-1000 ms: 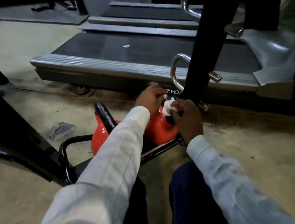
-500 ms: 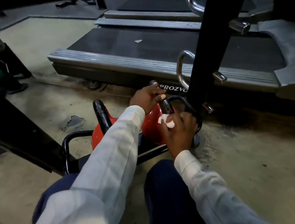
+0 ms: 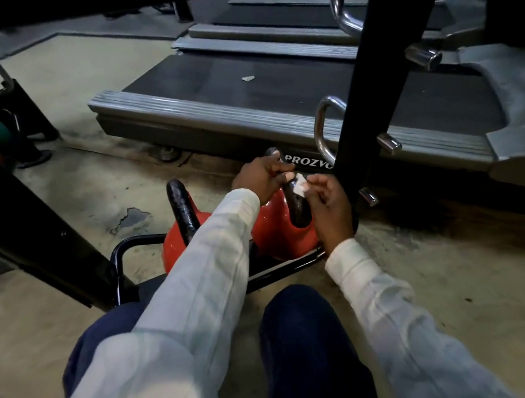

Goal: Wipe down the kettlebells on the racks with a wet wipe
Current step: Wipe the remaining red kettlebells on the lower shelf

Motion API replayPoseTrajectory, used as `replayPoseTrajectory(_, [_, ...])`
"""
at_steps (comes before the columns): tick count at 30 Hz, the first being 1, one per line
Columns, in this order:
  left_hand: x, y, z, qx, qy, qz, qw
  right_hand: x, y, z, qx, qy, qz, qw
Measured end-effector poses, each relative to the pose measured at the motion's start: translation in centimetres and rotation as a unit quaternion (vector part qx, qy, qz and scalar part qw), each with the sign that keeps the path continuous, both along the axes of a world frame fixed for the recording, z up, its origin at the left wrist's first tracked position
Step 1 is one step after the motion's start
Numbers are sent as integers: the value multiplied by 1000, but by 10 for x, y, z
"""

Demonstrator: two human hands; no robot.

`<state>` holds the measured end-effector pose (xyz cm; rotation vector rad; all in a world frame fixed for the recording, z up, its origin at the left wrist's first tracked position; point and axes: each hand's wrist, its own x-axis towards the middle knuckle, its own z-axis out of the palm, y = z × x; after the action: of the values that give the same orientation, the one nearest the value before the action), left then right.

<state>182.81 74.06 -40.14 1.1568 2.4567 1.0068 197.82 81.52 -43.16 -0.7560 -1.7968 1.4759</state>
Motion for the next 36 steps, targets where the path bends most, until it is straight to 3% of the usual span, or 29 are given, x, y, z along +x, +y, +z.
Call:
replayPoseTrajectory(2, [0, 1, -1, 8, 8, -2, 1000, 1, -4, 3, 105, -35, 0, 994])
replayPoseTrajectory(5, [1, 5, -2, 12, 26, -5, 1000, 14, -17, -19, 330, -92, -15, 939])
replayPoseTrajectory(8, [0, 5, -1, 29, 19, 5, 999, 8, -16, -20, 429, -113, -24, 896])
replayPoseTrajectory(13, [11, -9, -5, 110, -68, 2, 992, -18, -5, 11, 294, -111, -65, 947])
replayPoseTrajectory(16, [34, -23, -18, 210, -119, 66, 968, 7, -8, 9, 199, -111, -37, 973])
replayPoseTrajectory(19, [63, -38, -32, 256, -111, 125, 952, 22, -3, -1, 131, -110, -26, 985])
replayPoseTrajectory(22, [85, -46, -38, 255, -60, 121, 958, -11, 13, 20, 61, -121, 0, 991])
replayPoseTrajectory(25, [94, -48, -38, 246, -21, 81, 966, -38, 23, 45, 74, -131, 63, 987])
replayPoseTrajectory(30, [94, -54, -43, 212, 34, 34, 976, -21, 18, 60, 295, -227, 130, 919])
replayPoseTrajectory(36, [89, -49, -34, 184, 63, 22, 981, -85, 36, 79, 220, -268, 76, 935])
